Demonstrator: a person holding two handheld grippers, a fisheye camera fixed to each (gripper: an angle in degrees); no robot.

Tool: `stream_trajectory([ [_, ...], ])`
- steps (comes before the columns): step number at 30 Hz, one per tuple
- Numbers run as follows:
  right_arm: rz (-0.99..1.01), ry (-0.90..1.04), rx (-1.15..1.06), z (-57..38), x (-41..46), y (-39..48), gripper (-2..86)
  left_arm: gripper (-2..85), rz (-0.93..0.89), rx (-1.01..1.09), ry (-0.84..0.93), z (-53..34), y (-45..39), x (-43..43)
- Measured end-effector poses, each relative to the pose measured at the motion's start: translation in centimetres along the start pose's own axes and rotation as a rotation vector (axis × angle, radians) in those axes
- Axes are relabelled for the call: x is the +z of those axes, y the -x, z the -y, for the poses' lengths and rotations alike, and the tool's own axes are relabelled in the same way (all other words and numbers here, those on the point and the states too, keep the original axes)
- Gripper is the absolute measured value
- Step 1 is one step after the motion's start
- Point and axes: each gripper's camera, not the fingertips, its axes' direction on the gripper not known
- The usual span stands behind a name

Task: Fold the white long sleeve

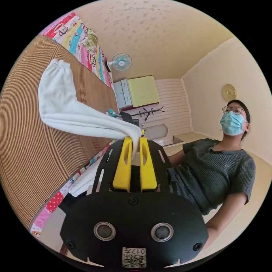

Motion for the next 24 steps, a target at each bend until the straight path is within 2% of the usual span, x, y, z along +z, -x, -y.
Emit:
stream_trajectory([
  [4, 0.003, 0.028, -0.268, 1.6, 1.9, 11.2, 0.5, 4.9, 0.014, 0.232, -0.050, 0.7, -11.5, 0.7],
  [7, 0.058, 0.098, -0.512, 3.6, 3.8, 19.6, 0.6, 5.0, -0.044, 0.441, -0.057, 2.4, -19.6, 1.2],
  [10, 0.046, 0.135, -0.680, 5.9, 5.3, 26.8, 0.7, 5.2, -0.128, 0.637, -0.025, 4.4, -27.1, 2.0],
  [12, 0.015, 0.130, -0.702, 7.7, 5.8, 29.4, 0.6, 5.3, -0.164, 0.695, -0.014, 5.9, -30.4, 2.4],
  [15, -0.149, 0.065, -0.591, 11.5, 5.6, 29.4, 0.4, 5.4, -0.101, 0.595, -0.064, 9.6, -31.9, 2.5],
  [17, -0.339, 0.027, -0.492, 13.9, 5.3, 26.9, 0.2, 5.3, 0.051, 0.440, -0.088, 13.2, -29.3, 2.4],
  [19, -0.505, 0.019, -0.300, 17.2, 5.2, 20.8, 0.1, 5.3, 0.153, 0.275, -0.074, 16.3, -25.0, 2.9],
  [22, -0.552, 0.024, -0.096, 20.5, 4.5, 11.9, 0.0, 5.1, 0.232, 0.029, -0.043, 20.7, -16.4, 4.0],
  [24, -0.555, 0.025, -0.022, 21.4, 4.1, 7.2, 0.0, 5.1, 0.306, -0.037, -0.021, 22.4, -12.2, 4.5],
])
